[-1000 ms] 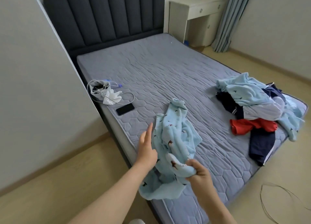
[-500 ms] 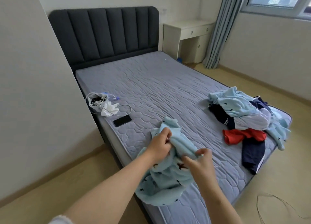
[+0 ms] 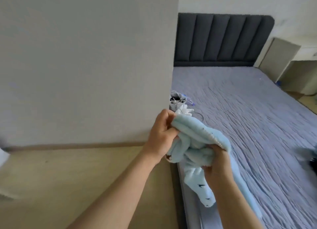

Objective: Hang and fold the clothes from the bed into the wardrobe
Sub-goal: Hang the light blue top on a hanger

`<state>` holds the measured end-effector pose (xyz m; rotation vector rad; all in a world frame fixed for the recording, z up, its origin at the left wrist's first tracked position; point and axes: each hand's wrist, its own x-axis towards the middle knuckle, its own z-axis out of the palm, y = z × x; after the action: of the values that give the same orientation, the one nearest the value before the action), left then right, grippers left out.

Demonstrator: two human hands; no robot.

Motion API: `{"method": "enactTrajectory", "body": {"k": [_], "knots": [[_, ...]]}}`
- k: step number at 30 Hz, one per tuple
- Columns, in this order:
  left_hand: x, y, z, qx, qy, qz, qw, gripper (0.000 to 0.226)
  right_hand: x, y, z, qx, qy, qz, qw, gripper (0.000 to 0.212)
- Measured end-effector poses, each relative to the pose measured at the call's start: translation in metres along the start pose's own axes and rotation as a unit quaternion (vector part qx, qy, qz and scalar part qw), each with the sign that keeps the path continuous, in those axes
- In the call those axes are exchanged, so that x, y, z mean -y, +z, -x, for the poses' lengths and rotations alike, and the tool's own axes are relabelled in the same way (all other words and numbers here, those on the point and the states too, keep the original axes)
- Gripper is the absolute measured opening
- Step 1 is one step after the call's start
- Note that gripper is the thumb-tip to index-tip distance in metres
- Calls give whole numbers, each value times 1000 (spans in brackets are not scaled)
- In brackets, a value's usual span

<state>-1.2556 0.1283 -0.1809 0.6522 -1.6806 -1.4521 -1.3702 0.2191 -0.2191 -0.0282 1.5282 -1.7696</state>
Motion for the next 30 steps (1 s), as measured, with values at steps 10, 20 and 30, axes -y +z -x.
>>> {"method": "enactTrajectory", "body": {"k": [10, 20, 30], "knots": [[-34, -252, 55, -165, 22, -216, 962, 41, -50, 227, 78, 328, 25, -57, 942, 53], [-50, -485, 187, -471, -254, -346, 771, 11, -168, 396, 194, 528, 30, 86, 845, 42], [-103, -568, 305, -681, -127, 200, 693, 19, -256, 505, 282, 584, -45, 254, 769, 17]]}}
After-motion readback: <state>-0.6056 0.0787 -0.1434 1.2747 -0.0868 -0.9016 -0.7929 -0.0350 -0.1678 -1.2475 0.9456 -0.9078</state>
